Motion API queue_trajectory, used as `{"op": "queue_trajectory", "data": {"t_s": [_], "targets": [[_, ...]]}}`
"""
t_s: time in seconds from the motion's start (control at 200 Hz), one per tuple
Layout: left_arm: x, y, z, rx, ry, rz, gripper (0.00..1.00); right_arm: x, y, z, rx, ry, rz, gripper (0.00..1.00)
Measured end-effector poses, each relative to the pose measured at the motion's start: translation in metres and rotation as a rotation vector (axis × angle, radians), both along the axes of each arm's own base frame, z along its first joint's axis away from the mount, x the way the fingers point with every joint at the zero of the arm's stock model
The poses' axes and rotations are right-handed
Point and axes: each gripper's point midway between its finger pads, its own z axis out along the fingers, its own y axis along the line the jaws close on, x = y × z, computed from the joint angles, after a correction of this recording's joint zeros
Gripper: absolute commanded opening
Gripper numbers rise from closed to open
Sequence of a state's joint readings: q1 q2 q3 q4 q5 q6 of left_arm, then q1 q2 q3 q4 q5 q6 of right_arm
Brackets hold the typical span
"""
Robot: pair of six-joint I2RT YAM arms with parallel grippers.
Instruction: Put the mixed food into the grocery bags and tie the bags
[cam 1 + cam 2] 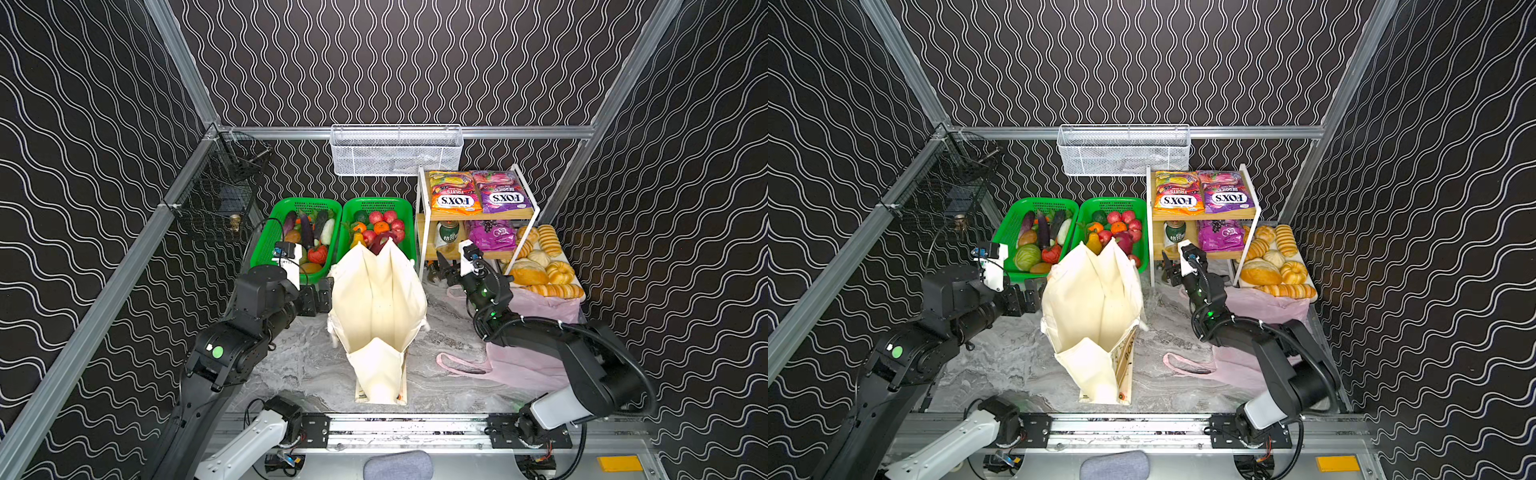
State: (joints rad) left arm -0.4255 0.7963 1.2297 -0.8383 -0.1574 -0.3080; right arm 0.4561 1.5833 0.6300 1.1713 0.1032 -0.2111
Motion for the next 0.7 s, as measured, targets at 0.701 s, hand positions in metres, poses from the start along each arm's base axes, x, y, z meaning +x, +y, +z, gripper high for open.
{"op": "queue_trajectory", "data": {"t_s": [0.701], "targets": [[-0.006,0.001,0.007,-0.003,0.004,-0.01,0.99,0.049,0.004,-0.039,0.008,0.047,-0.075,0.82]]}}
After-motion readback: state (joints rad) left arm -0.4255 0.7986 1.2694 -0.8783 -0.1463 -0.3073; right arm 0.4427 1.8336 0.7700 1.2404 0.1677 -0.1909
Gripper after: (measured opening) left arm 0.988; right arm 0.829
